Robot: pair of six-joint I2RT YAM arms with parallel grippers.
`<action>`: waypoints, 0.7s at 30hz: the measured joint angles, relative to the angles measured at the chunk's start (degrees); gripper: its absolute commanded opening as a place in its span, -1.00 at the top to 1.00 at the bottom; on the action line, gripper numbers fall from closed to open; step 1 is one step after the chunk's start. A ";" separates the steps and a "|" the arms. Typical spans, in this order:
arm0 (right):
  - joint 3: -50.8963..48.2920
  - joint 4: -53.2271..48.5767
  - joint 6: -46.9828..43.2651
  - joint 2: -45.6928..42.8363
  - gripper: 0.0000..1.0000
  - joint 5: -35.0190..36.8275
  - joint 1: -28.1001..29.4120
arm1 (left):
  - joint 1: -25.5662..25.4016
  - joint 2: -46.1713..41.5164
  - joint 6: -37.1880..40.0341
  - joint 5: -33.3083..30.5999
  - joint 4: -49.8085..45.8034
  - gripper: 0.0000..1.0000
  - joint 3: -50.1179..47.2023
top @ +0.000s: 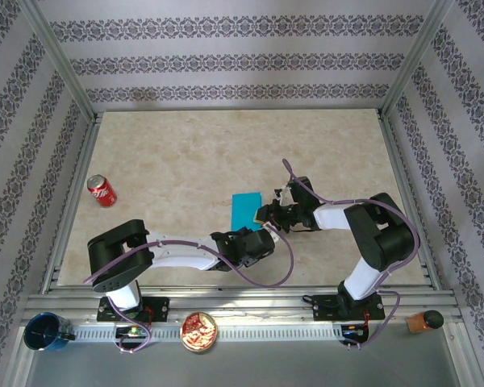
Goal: Fold a paper plane with a square sheet of paper (pick it up from the middle)
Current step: Fold the triangle a second time at the center of the table.
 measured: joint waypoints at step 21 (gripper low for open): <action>-5.68 -6.58 -2.03 -12.79 0.32 10.69 -1.11 | 4.92 -6.25 -5.66 11.43 0.20 1.00 -0.68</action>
